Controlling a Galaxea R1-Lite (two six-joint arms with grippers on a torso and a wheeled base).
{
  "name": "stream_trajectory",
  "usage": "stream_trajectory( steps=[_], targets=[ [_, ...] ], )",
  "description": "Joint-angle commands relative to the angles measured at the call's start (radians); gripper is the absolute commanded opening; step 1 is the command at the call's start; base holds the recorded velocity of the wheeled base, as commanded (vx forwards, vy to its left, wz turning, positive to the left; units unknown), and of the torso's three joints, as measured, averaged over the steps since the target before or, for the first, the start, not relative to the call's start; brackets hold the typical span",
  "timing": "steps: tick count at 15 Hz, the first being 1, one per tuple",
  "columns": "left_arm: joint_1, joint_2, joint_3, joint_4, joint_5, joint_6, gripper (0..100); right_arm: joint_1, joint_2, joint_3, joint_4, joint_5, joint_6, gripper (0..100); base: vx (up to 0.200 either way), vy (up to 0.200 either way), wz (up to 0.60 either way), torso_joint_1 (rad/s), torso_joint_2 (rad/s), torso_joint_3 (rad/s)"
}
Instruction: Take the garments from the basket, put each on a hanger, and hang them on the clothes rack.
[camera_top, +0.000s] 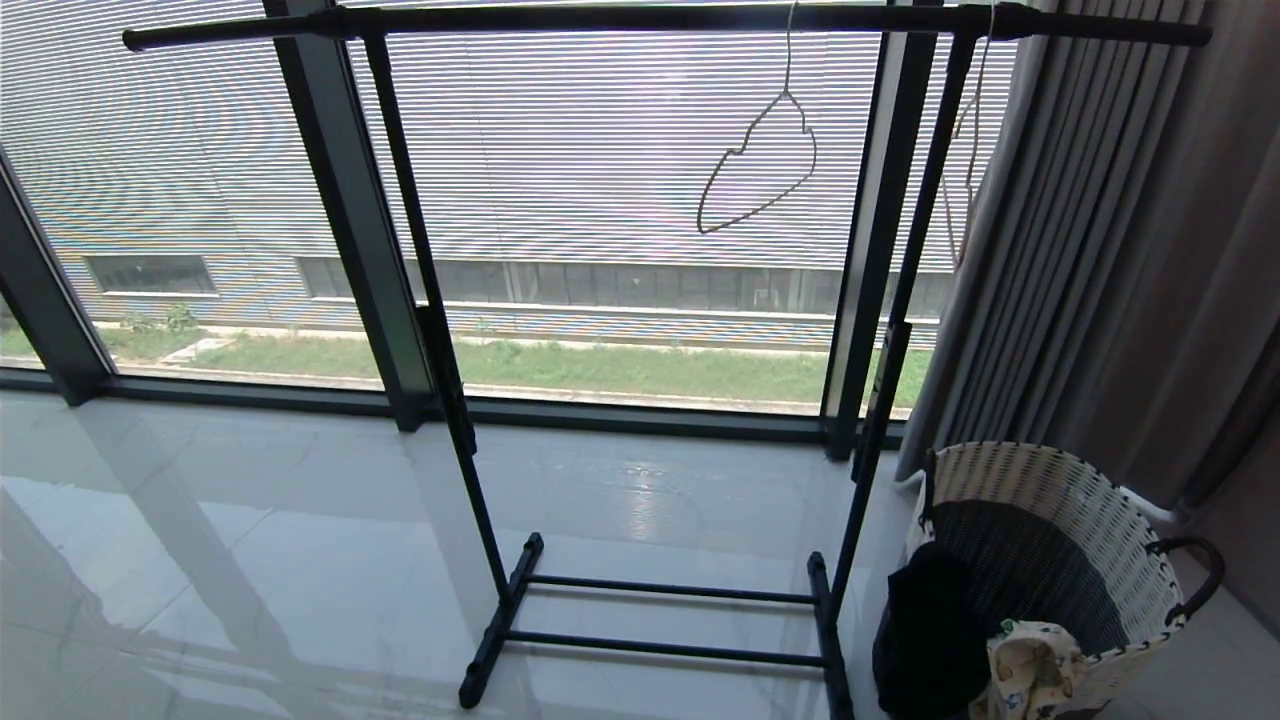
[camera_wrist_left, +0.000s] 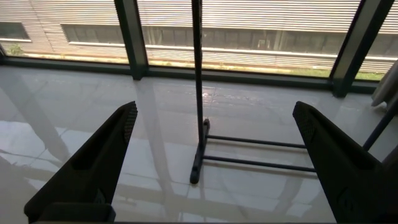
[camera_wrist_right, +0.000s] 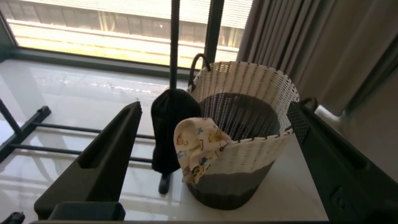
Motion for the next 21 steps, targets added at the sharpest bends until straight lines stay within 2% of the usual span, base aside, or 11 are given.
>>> stream_trajectory(
  steps=[1,6,13,14,15,16,17,18,20,21],
  targets=[
    [0.000,0.001,0.000,-0.001,0.001,0.001,100,0.000,0.000,0.000,-0.001,0.000,-0.002,100,0.200,0.000,0.00,0.002,0.01,-0.002],
    [0.000,0.000,0.000,-0.001,0.001,-0.003,100,0.000,0.000,0.000,-0.010,0.000,-0.076,100,0.000,0.000,0.00,0.000,0.00,0.000],
    [0.000,0.000,0.000,-0.001,0.002,0.004,100,0.000,0.000,-0.005,-0.028,0.039,-0.113,100,0.000,0.000,0.00,0.000,0.00,0.000],
    [0.000,0.000,0.000,-0.002,0.002,0.005,100,0.040,0.183,-0.247,-0.053,0.129,-0.090,100,0.000,0.000,0.00,0.000,0.00,0.000],
    [0.000,0.000,0.000,-0.002,0.001,0.022,100,0.040,0.325,-0.370,-0.048,0.115,-0.094,100,0.000,0.000,0.00,0.000,0.00,0.000],
    [0.000,0.000,0.000,-0.002,0.001,0.030,100,0.030,0.440,-0.407,-0.025,0.114,-0.129,100,0.000,0.000,0.00,0.000,0.00,0.000],
    [0.000,0.000,0.000,-0.002,0.001,0.030,100,0.025,0.560,-0.400,0.024,0.114,-0.228,100,0.000,0.000,0.00,0.000,0.00,0.000],
    [0.000,0.000,0.000,-0.002,0.001,0.030,100,0.023,0.681,-0.397,0.062,0.112,-0.364,100,0.000,0.000,0.00,0.000,0.00,0.000],
    [0.000,0.000,0.000,-0.001,0.001,0.030,100,0.022,0.948,-0.391,0.067,0.111,-0.622,100,0.000,0.000,0.00,0.000,0.00,0.000],
    [0.000,0.000,0.000,-0.002,0.001,0.030,100,0.020,1.037,-0.388,0.067,0.103,-0.676,100,0.000,0.000,0.00,0.000,0.00,0.000]
  ],
)
